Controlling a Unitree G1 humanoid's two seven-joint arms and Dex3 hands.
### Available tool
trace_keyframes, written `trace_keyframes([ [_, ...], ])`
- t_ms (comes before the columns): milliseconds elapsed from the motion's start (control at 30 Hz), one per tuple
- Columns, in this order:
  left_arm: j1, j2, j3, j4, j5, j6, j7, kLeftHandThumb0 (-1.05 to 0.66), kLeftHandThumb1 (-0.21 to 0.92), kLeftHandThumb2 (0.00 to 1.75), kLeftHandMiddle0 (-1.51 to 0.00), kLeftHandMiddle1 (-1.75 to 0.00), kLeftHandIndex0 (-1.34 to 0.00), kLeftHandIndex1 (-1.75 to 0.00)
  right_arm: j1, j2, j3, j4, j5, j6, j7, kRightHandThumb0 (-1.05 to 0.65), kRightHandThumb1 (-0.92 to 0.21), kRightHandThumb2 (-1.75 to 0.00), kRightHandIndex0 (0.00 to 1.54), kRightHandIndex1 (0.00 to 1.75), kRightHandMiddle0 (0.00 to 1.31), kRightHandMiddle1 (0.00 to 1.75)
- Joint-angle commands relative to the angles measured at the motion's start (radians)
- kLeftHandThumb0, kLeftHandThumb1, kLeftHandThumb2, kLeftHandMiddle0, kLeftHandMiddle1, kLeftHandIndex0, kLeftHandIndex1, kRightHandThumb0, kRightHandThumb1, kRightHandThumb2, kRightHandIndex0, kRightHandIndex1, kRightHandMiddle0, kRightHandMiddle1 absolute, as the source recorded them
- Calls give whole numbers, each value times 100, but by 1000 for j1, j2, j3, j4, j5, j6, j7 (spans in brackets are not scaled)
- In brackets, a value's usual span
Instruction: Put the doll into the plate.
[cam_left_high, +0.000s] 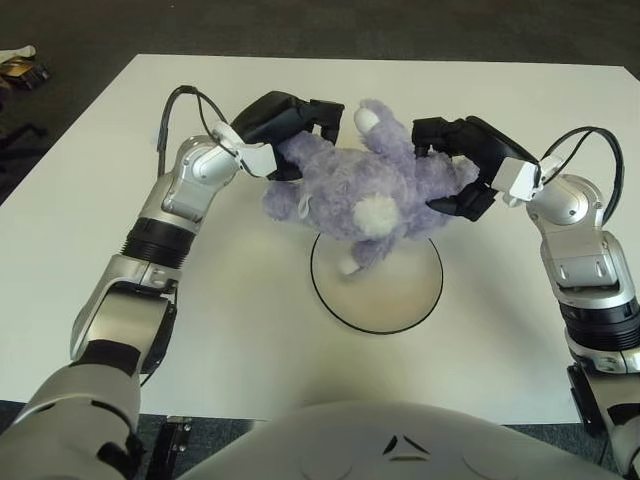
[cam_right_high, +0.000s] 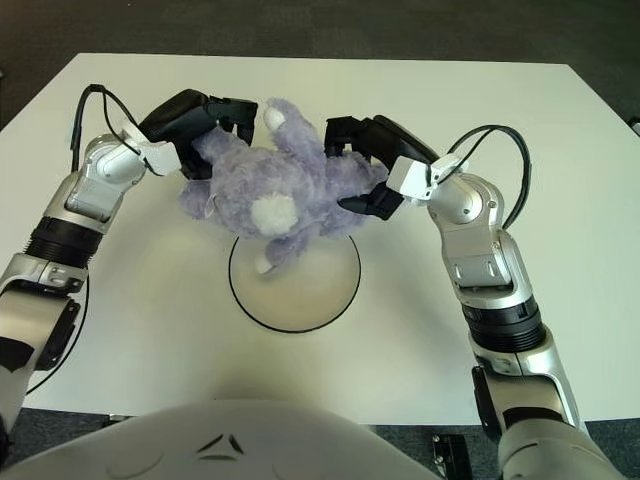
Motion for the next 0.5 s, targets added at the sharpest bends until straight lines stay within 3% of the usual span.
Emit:
trace_keyframes([
  [0,-20,13,16,9,21,-26,22,0,-8,173,-94,-165,-69,-175,0,-12,-14,-31,35,19,22,61,-3,-167,86,175,106,175],
  [267,-21,14,8,1,-64,-41,-59,0,-12,175,-99,-158,-72,-175,-11,-33,-16,-70,61,96,62,59,-4,-165,84,175,101,175],
  [433,-24,13,3,0,-146,-40,-141,0,-13,175,-100,-156,-72,-175,-16,-57,-11,-98,44,124,76,58,-7,-161,81,175,89,175],
  [467,-26,16,3,-3,-133,-49,-140,0,-13,175,-100,-156,-73,-175,-15,-72,-7,-104,22,114,73,46,-3,-163,83,175,88,169],
])
